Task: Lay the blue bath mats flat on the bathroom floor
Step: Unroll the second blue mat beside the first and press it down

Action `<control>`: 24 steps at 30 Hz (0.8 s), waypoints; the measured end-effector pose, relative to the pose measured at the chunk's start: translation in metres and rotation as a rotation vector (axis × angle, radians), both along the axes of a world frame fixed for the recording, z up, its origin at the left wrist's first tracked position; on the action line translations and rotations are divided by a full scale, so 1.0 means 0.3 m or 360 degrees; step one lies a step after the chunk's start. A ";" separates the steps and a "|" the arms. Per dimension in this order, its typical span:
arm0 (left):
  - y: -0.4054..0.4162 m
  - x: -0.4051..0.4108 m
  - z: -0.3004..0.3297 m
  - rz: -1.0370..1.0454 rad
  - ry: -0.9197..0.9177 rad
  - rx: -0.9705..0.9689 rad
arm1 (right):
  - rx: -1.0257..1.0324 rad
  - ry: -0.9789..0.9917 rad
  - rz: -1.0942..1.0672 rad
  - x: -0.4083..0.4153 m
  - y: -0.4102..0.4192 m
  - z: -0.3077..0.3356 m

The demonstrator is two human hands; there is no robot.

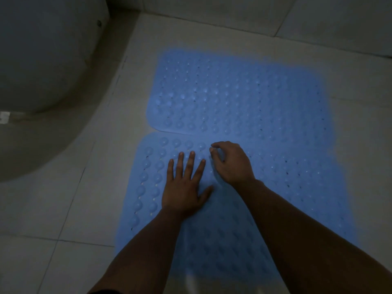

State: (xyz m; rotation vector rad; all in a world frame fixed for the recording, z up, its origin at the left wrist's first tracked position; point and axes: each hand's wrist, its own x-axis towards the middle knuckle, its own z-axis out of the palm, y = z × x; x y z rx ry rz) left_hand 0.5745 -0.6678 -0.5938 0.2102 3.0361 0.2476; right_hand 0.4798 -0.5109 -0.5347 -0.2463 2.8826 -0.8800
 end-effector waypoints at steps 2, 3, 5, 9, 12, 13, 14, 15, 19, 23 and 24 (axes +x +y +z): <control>-0.001 0.002 0.001 0.0016 -0.0003 0.0005 | 0.0001 0.0092 -0.0011 -0.021 0.014 -0.020; -0.001 0.003 0.001 0.0021 0.0005 0.0002 | -0.0008 0.0133 -0.0021 -0.035 0.019 -0.025; 0.000 0.003 -0.002 0.0013 0.0021 -0.0011 | -0.0041 0.0208 -0.0042 -0.056 0.027 -0.033; 0.002 0.007 0.007 -0.0019 -0.0064 -0.0010 | -0.0079 0.0290 -0.0097 -0.036 0.033 -0.043; -0.009 -0.007 0.033 -0.0032 -0.0237 0.0091 | 0.0007 0.0193 -0.0122 -0.008 0.011 -0.002; -0.022 -0.022 0.052 -0.0041 -0.0316 0.0183 | 0.0067 0.0097 -0.0111 -0.008 -0.005 0.017; -0.042 -0.037 0.077 -0.0039 -0.0393 0.0290 | 0.0131 -0.0017 -0.0091 -0.007 -0.025 0.038; -0.073 -0.053 0.100 -0.0021 -0.0390 0.0407 | 0.0181 -0.0115 -0.0073 -0.005 -0.050 0.057; -0.234 -0.068 0.124 0.0173 0.0068 0.0511 | 0.0229 -0.0211 0.0003 0.052 -0.179 0.078; -0.355 0.000 0.125 0.0388 0.0162 0.0263 | 0.0299 -0.0158 0.0223 0.224 -0.330 -0.022; -0.376 0.015 0.127 0.0400 0.0155 0.0200 | 0.0353 -0.0129 0.0282 0.270 -0.355 -0.058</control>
